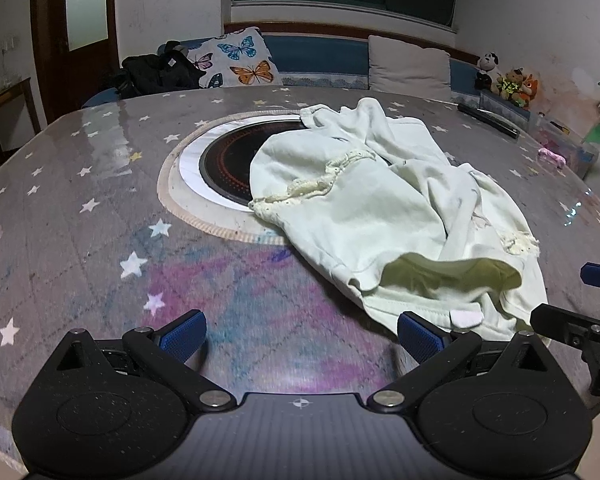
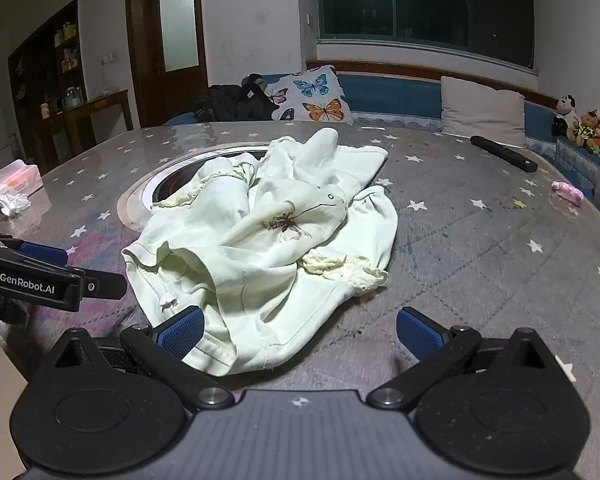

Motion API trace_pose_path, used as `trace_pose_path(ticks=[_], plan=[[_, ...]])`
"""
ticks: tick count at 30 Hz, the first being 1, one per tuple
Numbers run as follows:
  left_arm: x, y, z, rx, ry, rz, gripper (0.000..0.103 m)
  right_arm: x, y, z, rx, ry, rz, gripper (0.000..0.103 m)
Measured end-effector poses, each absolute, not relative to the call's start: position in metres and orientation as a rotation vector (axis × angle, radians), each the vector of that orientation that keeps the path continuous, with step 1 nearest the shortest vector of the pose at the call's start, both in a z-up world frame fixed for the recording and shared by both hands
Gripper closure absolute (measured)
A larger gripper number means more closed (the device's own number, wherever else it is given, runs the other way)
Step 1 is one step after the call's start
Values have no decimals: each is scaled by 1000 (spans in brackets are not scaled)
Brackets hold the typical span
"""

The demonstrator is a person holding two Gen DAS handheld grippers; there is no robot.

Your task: Fold clothes

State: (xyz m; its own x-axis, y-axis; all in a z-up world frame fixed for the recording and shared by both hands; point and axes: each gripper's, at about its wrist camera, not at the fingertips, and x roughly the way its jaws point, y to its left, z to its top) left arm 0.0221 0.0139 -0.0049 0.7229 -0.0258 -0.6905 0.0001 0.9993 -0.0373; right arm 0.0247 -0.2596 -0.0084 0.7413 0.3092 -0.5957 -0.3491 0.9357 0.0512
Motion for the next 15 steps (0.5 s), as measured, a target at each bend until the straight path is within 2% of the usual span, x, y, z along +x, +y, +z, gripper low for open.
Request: trace_pose_path(ticks=[15], plan=[[72, 29, 15, 12, 687, 27, 0, 66, -274, 0, -19, 658, 340, 1]])
